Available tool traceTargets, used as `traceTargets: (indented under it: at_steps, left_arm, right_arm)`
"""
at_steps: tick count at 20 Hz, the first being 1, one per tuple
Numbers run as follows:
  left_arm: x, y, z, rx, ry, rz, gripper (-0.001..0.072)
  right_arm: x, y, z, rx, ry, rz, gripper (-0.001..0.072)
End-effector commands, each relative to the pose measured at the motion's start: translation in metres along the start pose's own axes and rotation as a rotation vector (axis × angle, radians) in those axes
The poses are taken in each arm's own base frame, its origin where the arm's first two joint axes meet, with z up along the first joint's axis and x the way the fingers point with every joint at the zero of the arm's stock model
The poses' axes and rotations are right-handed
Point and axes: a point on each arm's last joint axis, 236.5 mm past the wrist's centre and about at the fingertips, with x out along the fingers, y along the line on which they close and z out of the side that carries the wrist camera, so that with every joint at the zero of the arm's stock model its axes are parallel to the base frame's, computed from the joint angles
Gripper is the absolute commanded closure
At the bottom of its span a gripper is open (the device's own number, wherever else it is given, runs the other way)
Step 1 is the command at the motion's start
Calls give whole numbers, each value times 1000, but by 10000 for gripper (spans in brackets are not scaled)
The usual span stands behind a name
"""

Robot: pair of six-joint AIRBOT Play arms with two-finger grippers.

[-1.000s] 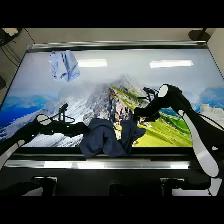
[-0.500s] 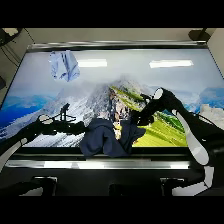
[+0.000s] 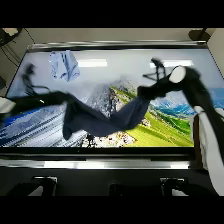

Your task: Fold the shirts.

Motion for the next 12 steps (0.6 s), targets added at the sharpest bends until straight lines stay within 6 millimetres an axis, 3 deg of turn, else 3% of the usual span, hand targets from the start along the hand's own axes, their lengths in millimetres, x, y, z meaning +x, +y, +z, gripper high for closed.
traceTargets:
  at_steps: [1, 3, 5, 7, 9, 12]
  left_arm:
    - [-159, -50, 127, 161, -443, 111, 681]
    - [-235, -86, 154, 212, -623, 127, 680]
    - [-283, -111, 159, 247, -733, 138, 680]
    - [-311, -122, 157, 226, -799, 147, 681]
    - [-331, -134, 155, 228, -860, 138, 680]
    - [-337, -138, 155, 235, -881, 135, 680]
  right_arm:
    - [-194, -3, 86, -86, -572, -210, 666]
    - [-287, 3, 82, -47, -795, -244, 666]
    - [-341, 10, 60, -38, -886, -247, 666]
    - [-369, 12, 38, -35, -911, -256, 666]
    - [-381, 13, 21, -28, -909, -257, 666]
    - [-375, 7, -3, -5, -824, -273, 666]
